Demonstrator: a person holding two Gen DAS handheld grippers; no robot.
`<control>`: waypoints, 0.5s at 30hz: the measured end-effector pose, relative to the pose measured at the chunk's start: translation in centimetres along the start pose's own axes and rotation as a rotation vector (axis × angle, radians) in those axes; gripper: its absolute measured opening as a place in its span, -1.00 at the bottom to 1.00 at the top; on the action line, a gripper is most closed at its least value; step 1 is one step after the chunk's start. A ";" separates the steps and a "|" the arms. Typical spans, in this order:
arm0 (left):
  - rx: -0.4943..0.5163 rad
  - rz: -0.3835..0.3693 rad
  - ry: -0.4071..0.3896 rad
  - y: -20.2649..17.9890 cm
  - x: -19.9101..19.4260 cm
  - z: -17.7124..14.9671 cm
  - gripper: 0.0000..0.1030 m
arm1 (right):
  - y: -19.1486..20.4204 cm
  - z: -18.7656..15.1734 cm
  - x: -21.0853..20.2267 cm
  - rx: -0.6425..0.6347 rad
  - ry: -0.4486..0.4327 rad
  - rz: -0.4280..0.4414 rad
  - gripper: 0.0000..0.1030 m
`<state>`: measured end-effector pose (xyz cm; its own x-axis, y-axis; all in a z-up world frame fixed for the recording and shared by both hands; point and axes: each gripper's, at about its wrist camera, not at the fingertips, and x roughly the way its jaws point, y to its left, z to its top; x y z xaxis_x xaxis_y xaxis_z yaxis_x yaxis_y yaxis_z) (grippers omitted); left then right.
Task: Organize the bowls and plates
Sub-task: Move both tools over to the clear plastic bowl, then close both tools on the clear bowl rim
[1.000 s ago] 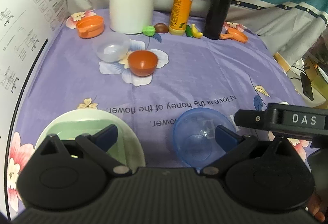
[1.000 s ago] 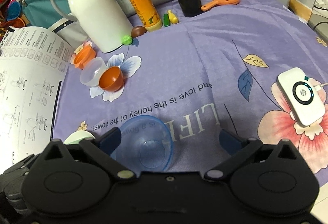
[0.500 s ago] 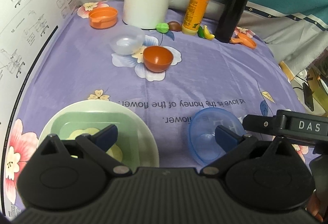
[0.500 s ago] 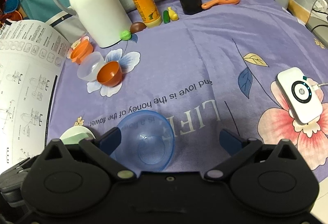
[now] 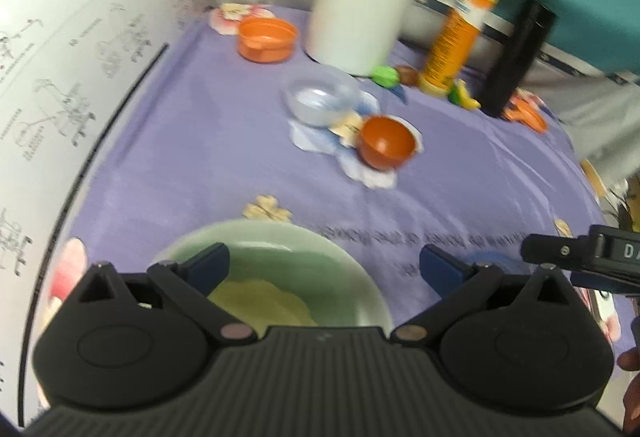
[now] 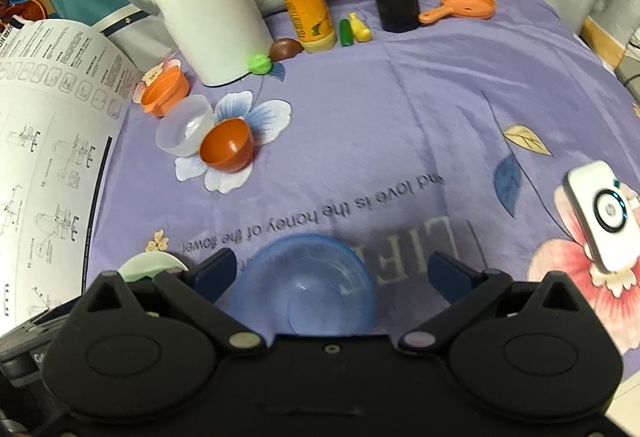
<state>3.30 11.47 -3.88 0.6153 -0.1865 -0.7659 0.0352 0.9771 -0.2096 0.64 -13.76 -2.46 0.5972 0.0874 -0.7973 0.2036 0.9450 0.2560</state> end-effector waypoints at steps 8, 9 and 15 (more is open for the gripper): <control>-0.026 0.063 -0.029 3.3 1.4 3.6 1.00 | 4.0 3.2 2.7 -0.028 0.014 0.041 1.00; -0.023 0.073 -0.031 3.5 1.6 4.0 1.00 | 4.4 3.7 3.1 -0.029 0.019 0.047 1.00; -0.033 0.108 -0.036 4.8 3.9 7.2 1.00 | 7.1 6.8 6.0 -0.053 0.036 0.073 1.00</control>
<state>11.51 16.16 -3.51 0.6421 -0.0762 -0.7628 -0.0582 0.9873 -0.1476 10.91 -8.69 -1.68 0.5805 0.1672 -0.7969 0.1186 0.9509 0.2859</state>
